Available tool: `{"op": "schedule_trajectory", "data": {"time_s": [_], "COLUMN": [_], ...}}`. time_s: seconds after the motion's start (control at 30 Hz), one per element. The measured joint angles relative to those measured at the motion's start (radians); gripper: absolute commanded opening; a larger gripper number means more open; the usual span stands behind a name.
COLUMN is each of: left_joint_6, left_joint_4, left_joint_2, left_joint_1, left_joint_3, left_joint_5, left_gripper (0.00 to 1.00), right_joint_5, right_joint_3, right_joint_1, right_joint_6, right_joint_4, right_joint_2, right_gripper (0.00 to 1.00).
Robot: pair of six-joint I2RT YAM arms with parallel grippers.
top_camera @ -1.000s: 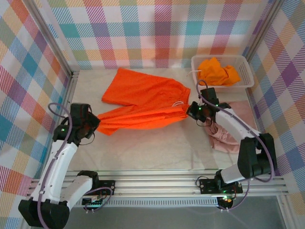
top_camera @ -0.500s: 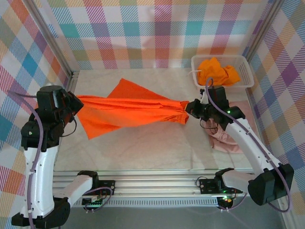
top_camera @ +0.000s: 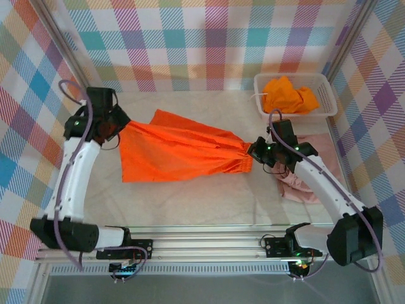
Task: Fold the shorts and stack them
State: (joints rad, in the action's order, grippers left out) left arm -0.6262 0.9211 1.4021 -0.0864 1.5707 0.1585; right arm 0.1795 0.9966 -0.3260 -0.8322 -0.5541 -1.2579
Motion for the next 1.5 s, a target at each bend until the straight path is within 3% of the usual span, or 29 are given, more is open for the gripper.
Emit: {"op": "schedule_trajectory", "data": {"time_s": [0.3,0.5,0.6,0.7,0.73,0.77,0.87,1.0,1.23,1.5], "left_joint_6": [-0.009,-0.010,-0.018,-0.011,-0.009,-0.008,-0.006,-0.008,-0.081,-0.134], "left_joint_4": [-0.071,-0.087,-0.087,-0.088,-0.085,-0.086,-0.086,-0.137,-0.367,-0.555], "left_joint_2": [0.351,0.607,0.732,0.850,0.885,0.912,0.917,0.787,0.403,0.442], "left_joint_1": [0.000,0.000,0.000,0.003,0.004,0.005,0.007,0.006,-0.015,-0.036], "left_joint_3": [0.184,0.433,0.540,0.650,0.690,0.722,0.743,0.614,0.101,-0.211], "left_joint_5": [0.009,-0.008,-0.021,-0.039,-0.047,-0.059,-0.100,-0.172,-0.306,-0.352], "left_gripper": [0.00,0.01,0.29,0.68,0.89,1.00,1.00,1.00,1.00,1.00], "right_joint_5": [-0.014,0.007,0.028,0.058,0.074,0.087,0.107,0.140,0.255,0.298], "right_joint_3": [0.036,0.077,0.107,0.150,0.163,0.171,0.172,0.191,0.327,0.489], "right_joint_1": [0.031,0.073,0.106,0.152,0.169,0.185,0.212,0.196,0.068,0.077], "right_joint_6": [-0.051,-0.083,-0.103,-0.122,-0.127,-0.131,-0.135,-0.115,-0.064,-0.016], "right_joint_4": [0.064,0.126,0.154,0.169,0.175,0.182,0.203,0.209,0.217,0.171], "right_joint_2": [-0.192,-0.286,-0.346,-0.418,-0.437,-0.448,-0.439,-0.392,-0.431,-0.682], "right_gripper": [0.01,0.16,0.34,0.51,0.56,0.62,0.84,0.91,0.94,0.94]}}
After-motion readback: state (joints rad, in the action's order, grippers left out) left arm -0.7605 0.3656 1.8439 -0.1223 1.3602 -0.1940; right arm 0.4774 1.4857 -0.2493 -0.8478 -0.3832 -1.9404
